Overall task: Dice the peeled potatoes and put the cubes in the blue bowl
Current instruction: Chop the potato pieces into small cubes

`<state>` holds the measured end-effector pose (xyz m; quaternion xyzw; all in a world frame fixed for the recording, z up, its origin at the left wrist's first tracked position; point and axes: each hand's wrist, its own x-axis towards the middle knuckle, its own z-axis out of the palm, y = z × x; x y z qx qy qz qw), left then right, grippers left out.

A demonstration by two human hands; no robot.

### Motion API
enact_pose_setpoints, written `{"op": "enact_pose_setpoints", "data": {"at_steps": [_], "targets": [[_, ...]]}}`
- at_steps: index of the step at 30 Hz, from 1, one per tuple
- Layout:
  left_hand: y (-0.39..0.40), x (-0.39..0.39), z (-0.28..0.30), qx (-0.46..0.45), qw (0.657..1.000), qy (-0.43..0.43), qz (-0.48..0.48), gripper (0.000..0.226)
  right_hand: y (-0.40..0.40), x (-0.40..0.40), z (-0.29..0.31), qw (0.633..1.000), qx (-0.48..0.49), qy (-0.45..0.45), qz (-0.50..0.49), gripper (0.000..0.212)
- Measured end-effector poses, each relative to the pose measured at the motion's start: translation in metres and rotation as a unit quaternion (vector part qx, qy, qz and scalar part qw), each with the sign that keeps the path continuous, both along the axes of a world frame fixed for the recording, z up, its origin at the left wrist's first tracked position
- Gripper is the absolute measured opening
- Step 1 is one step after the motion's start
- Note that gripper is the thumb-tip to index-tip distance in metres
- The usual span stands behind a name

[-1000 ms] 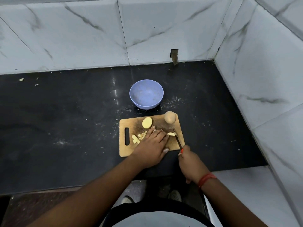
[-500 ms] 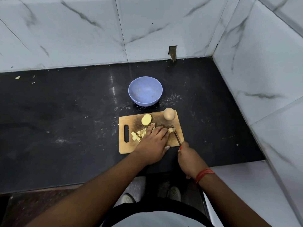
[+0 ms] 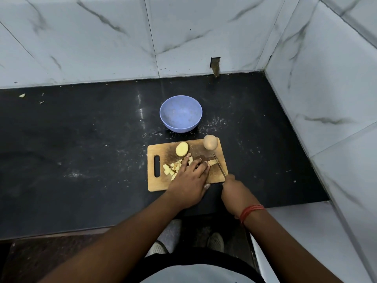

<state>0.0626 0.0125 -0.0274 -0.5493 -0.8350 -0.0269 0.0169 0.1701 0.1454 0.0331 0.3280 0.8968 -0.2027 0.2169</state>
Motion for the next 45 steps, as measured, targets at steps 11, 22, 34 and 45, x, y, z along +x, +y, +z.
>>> {"op": "enact_pose_setpoints", "data": {"at_steps": [11, 22, 34, 45], "targets": [[0.0, 0.001, 0.002, -0.009, 1.0, -0.006, 0.008, 0.065, 0.005, 0.003, -0.005, 0.999, -0.029, 0.013, 0.002, 0.013], [0.0, 0.001, -0.002, -0.005, 1.0, -0.011, 0.011, 0.065, 0.003, -0.018, -0.006, 0.999, -0.014, -0.048, 0.007, 0.031], [0.0, 0.004, -0.001, -0.018, 0.999, -0.019, 0.026, 0.068, -0.001, 0.025, -0.005, 0.998, -0.027, 0.053, 0.015, 0.013], [-0.001, 0.005, 0.003, -0.017, 0.999, -0.033, 0.029, 0.067, -0.004, -0.004, -0.002, 0.999, -0.003, -0.036, 0.008, 0.035]]}}
